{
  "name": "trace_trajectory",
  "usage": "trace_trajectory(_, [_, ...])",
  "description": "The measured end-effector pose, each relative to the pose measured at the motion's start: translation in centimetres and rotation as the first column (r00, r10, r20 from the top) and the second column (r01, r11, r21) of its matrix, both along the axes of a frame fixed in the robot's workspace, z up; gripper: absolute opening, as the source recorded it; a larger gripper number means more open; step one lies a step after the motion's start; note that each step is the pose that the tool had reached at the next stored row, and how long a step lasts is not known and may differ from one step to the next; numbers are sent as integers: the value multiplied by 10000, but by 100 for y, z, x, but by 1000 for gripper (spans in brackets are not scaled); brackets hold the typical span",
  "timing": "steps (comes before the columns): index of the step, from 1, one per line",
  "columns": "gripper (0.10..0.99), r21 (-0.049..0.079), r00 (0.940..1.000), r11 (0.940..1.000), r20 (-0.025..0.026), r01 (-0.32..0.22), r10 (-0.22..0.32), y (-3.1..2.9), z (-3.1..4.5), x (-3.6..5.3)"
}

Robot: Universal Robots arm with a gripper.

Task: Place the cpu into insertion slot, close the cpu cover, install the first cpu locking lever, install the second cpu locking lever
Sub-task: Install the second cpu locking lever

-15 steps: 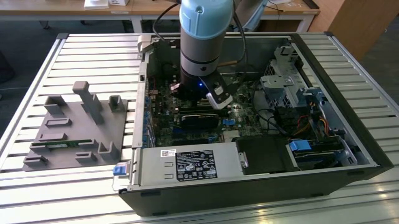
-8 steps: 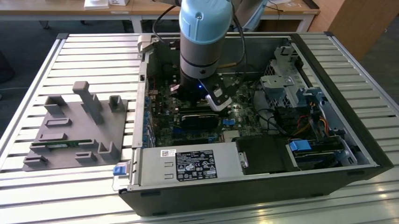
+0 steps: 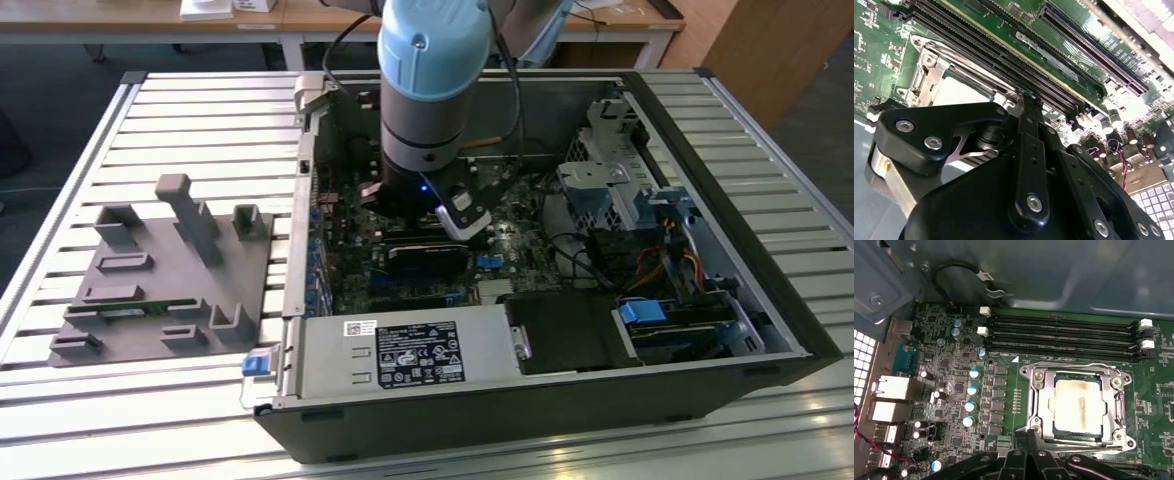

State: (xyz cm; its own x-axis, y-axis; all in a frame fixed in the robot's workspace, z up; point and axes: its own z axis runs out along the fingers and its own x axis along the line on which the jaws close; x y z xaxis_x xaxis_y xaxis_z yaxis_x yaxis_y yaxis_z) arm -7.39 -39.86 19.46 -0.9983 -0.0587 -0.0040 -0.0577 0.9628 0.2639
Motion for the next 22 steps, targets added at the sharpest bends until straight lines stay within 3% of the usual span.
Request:
trace_trajectory(8, [106, 238, 10000, 9997, 5, 1, -1, 2, -18, -15])
trace_trajectory(14, [106, 260, 10000, 9997, 0, 1, -1, 0, -55, -16])
trace_trajectory(22, [106, 271, 10000, 9996, 4, 0, 0, 2, -33, -18])
